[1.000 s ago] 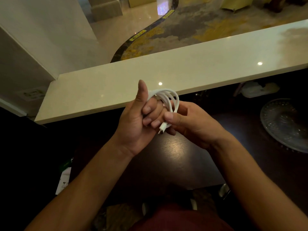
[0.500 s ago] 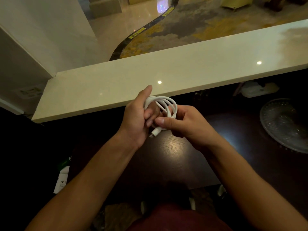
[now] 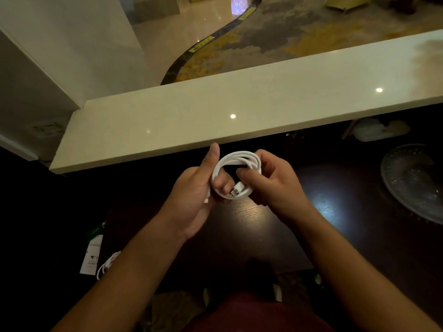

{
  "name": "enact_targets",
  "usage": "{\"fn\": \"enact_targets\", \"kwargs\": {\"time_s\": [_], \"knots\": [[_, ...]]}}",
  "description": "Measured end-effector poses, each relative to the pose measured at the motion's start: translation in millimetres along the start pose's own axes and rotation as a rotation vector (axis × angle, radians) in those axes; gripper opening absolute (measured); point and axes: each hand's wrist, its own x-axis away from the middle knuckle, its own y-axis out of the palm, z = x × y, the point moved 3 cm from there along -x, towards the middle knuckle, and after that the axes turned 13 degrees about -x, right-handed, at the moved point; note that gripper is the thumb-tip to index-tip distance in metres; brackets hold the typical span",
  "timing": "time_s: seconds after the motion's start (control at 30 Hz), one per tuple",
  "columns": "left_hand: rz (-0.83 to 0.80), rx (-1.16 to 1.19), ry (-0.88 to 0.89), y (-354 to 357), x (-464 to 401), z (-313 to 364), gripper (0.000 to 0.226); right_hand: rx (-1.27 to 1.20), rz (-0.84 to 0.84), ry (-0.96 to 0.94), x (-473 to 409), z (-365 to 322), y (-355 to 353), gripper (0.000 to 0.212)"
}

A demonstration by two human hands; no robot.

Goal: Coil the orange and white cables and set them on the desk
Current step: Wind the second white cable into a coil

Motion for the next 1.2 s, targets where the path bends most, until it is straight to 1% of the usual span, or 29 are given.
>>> {"fn": "enact_targets", "kwargs": {"time_s": [0.07, 0.1, 0.13, 0.17, 0.23, 0.3, 0.37, 0.43, 0.53, 0.6, 0.7, 0.77, 0.83, 0.9, 0.97, 1.03, 1.13, 1.2], "knots": [[0.076, -0.054, 0.011, -2.9, 0.5, 0.0, 0.058, 0.272, 0.173, -0.136, 1.6, 3.2, 0.5, 0.017], [0.118, -0.073, 0.018, -3.6, 0.0, -0.3, 0.058, 0.409, 0.229, -0.187, 2.2, 5.3, 3.1, 0.016], [0.148, -0.084, 0.022, -3.7, -0.9, -0.5, 0.059, 0.496, 0.258, -0.214, 2.4, 7.5, 6.4, 0.014], [0.160, -0.085, 0.023, -2.4, -1.5, -0.4, 0.059, 0.528, 0.267, -0.225, 2.6, 8.5, 9.6, 0.014], [0.173, -0.101, 0.032, 1.5, -0.6, 2.4, 0.061, 0.486, 0.272, -0.233, 2.6, 9.3, 11.9, 0.015], [0.229, -0.204, 0.073, 2.3, -0.1, 5.2, 0.062, 0.397, 0.239, -0.227, 2.8, 7.7, 14.0, 0.015], [0.291, -0.281, 0.108, 1.1, -1.0, 7.1, 0.061, 0.370, 0.199, -0.229, 2.1, 7.1, 13.7, 0.016], [0.321, -0.220, 0.058, -2.0, -5.2, 5.4, 0.060, 0.323, 0.150, -0.239, 0.3, 6.6, 13.1, 0.013], [0.290, 0.025, -0.066, -2.2, -11.7, 1.6, 0.056, 0.228, 0.088, -0.216, -4.4, 6.8, 10.3, 0.024], [0.293, 0.023, -0.056, -0.3, -13.8, 0.1, 0.054, 0.132, 0.063, -0.204, -5.4, 5.7, 10.8, 0.026], [0.328, -0.059, -0.002, 2.5, -14.9, 4.3, 0.054, -0.061, 0.047, -0.180, -4.2, 5.5, 10.3, 0.020], [0.337, -0.040, -0.014, 1.2, -16.8, 3.7, 0.052, -0.179, 0.026, -0.155, -4.1, 4.7, 9.2, 0.023], [0.300, 0.027, -0.060, -1.0, -19.2, 0.4, 0.053, -0.203, -0.011, -0.150, -3.6, 3.3, 10.5, 0.026], [0.236, 0.121, -0.112, -2.4, -21.5, -3.8, 0.054, -0.075, -0.055, -0.187, -1.7, 1.9, 11.9, 0.031], [0.194, 0.220, -0.166, -3.2, -23.3, -6.2, 0.053, 0.057, -0.117, -0.207, 0.1, 0.4, 13.2, 0.033], [0.163, 0.333, -0.229, -0.9, -23.0, -6.2, 0.051, 0.022, -0.204, -0.175, 2.8, -3.5, 11.3, 0.030], [0.086, 0.500, -0.274, 2.7, -21.1, -2.1, 0.051, -0.054, -0.340, -0.127, 6.3, -12.6, 8.0, 0.043], [0.018, 0.590, -0.282, 5.7, -19.4, 2.8, 0.050, -0.044, -0.383, -0.152, 7.5, -18.6, 8.1, 0.044]]}}
